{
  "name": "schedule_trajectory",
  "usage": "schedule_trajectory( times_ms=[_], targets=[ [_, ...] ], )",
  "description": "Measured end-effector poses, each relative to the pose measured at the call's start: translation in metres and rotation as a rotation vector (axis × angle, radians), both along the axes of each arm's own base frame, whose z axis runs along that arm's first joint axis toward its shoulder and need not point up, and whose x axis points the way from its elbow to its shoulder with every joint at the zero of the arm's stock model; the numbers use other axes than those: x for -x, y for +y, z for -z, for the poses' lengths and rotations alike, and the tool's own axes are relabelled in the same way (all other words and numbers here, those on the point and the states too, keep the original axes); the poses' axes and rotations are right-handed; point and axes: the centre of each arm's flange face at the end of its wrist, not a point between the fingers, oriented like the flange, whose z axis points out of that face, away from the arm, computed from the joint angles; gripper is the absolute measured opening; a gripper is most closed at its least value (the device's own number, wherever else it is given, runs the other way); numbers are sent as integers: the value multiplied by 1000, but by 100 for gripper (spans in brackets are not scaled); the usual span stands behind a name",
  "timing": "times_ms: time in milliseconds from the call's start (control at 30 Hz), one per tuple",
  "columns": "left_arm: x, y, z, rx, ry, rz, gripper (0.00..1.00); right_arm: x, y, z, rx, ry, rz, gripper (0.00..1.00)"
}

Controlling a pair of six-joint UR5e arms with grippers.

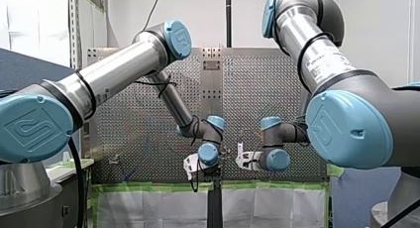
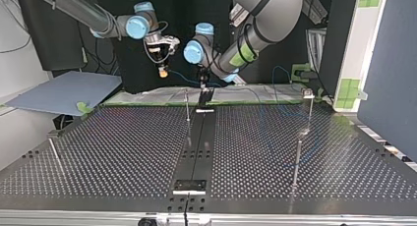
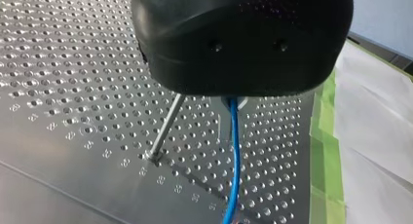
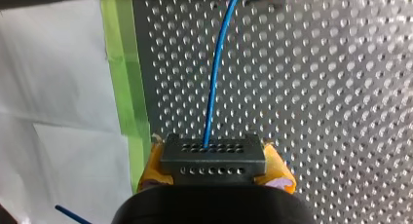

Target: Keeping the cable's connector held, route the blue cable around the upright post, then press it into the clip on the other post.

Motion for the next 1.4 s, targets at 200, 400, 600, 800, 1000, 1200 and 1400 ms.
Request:
schedule_trajectory(
  times_ms=[200,400,600,800,1000,1200,1400],
  targets=[
    [-9,-1,-2,6,-33,23,0,13,-11,1,9,13,29,0],
    [-21,1,-4,9,-75,33,0,21,-21,0,31,6,46,0],
    [-32,8,-5,5,-89,35,0,20,-31,-3,51,-14,45,0],
    [-39,15,-4,-31,-94,43,0,22,-41,-2,54,-25,46,0],
    [-46,19,-4,-38,-97,57,0,27,-63,1,64,-35,59,0],
    [-51,24,-2,-37,-92,68,0,28,-82,-4,68,-35,57,0],
    [-52,24,0,-54,-90,93,0,32,-87,-4,62,-19,59,0]
  ],
)
